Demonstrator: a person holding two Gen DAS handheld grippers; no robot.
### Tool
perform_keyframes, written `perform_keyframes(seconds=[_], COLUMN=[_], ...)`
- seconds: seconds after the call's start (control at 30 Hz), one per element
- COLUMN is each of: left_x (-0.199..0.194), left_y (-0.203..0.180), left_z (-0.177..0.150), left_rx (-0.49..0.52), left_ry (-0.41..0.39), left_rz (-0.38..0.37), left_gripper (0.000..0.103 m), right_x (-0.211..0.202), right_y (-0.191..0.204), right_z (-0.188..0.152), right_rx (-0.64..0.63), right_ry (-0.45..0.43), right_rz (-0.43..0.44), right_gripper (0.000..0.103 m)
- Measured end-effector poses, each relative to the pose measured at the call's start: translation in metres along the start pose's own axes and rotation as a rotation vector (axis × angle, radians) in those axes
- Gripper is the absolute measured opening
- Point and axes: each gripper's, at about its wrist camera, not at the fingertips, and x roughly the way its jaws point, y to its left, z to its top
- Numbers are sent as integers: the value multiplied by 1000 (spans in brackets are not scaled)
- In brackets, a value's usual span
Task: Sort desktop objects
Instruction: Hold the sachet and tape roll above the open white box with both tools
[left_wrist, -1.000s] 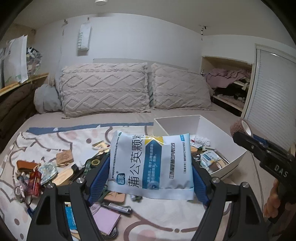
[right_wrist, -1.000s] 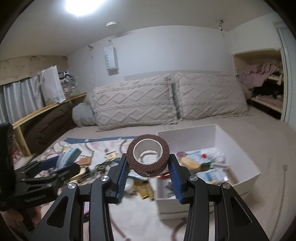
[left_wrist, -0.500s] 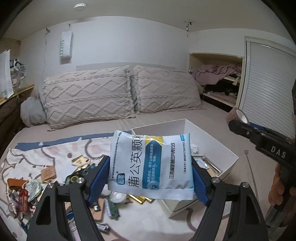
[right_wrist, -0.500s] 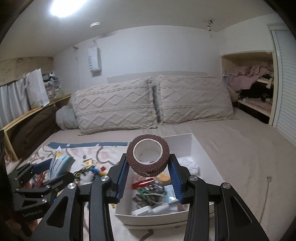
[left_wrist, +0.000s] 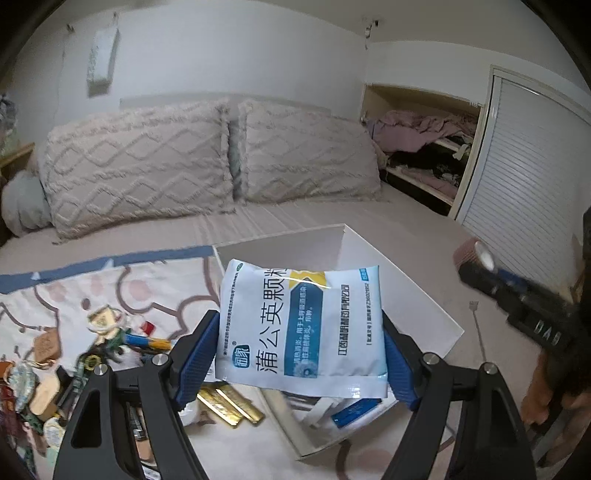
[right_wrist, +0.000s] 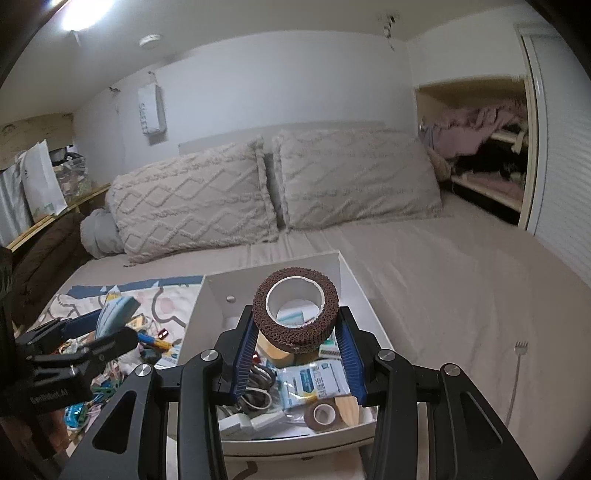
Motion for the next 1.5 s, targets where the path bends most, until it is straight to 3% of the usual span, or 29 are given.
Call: perform_keyframes(seconds=[0.27,0.5,0.93,1.4,1.5], left_x=[31,63,110,147,152], left_y=[-21,-16,-13,0,-4], left_z=[13,18,37,34,32], left_rx=[46,14,-33,-12,8], left_ry=[36,75,115,183,174], left_rz=[3,19,77,120,121], left_gripper=[81,81,81,82,82], right_x=[42,73,119,148,154], right_y=[-13,-28,-24,-25,-20], right_z=[-17,-30,-12,-21,-23], right_rx=[4,14,1,-54,-81], right_ry=[96,173,235,325,357], right_rz=[-31,-47,-7,-11,-48], right_gripper=[43,43,43,43,43])
